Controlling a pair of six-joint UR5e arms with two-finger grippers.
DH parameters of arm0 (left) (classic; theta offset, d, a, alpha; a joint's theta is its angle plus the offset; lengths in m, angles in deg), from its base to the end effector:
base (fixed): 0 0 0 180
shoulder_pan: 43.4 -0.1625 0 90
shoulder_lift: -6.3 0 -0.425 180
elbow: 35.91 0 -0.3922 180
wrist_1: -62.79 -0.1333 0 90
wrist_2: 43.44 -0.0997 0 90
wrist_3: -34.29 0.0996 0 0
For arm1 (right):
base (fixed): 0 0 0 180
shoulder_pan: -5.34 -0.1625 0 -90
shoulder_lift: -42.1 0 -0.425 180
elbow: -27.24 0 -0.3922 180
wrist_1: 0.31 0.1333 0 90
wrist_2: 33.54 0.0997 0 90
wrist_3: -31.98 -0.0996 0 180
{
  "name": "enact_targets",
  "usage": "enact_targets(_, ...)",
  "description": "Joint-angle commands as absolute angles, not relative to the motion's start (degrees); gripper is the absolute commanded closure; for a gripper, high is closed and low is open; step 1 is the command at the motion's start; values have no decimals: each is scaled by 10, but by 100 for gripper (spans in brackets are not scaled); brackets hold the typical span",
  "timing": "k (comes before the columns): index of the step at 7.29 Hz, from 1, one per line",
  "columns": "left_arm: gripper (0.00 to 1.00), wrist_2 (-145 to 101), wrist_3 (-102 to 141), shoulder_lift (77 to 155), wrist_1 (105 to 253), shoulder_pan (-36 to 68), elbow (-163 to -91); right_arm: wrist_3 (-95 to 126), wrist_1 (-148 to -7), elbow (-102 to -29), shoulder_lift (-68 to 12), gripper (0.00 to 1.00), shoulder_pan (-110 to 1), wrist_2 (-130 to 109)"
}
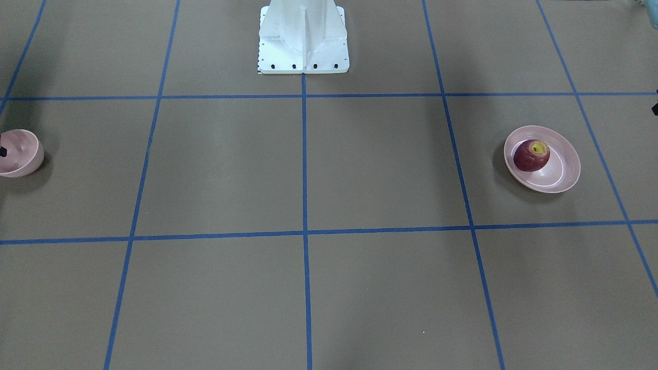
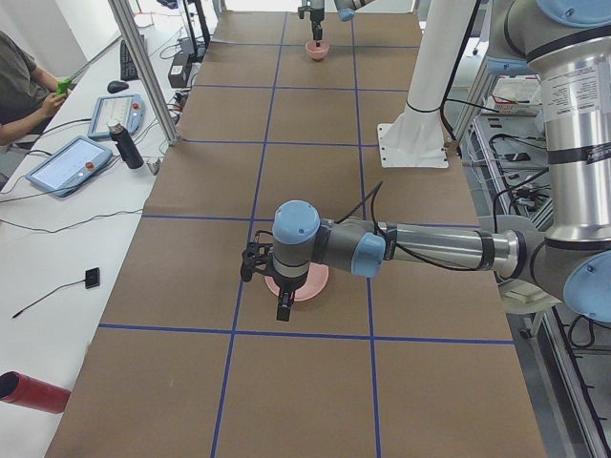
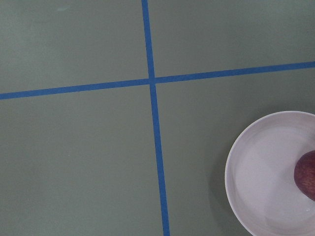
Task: Move apple from plate to bowl
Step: 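Lower the right gripper onto the rim of the pink bowl and grasp it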
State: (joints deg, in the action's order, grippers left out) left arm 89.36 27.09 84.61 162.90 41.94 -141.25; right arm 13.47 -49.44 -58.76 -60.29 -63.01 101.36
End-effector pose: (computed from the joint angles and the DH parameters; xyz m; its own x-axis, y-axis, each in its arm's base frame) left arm -0.0313 -0.4235 0.6010 0.7224 0.0976 -0.6845 0.0117 0.9881 0.1533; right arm -0.0909 -0.3997 0.7112 0.6286 -0.2371 0.7407 0.1436 0.9714 0.1890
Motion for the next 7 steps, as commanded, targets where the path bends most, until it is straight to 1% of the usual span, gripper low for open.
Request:
enact_targets(1, 2, 894, 271, 846, 1629, 419, -1414, 131, -495, -593, -602, 100, -630, 1018)
enact_targets(3, 2, 894, 271, 846, 1629, 419, -1414, 126, -509, -621, -602, 100, -635, 1037)
enact_targets(4, 2, 894, 271, 846, 1629, 419, -1412, 126, -569, -665, -599, 100, -662, 1074)
enact_targets(5, 2, 894, 271, 846, 1628, 419, -1412, 109, -648, -736, -584, 100, -664, 1074)
enact_targets(6, 2, 894, 271, 846, 1628, 419, -1410, 71, -721, -750, -519, 100, -663, 1075)
enact_targets(7, 2, 894, 271, 846, 1630, 419, -1412, 1, -747, -741, -452, 100, -637, 1072)
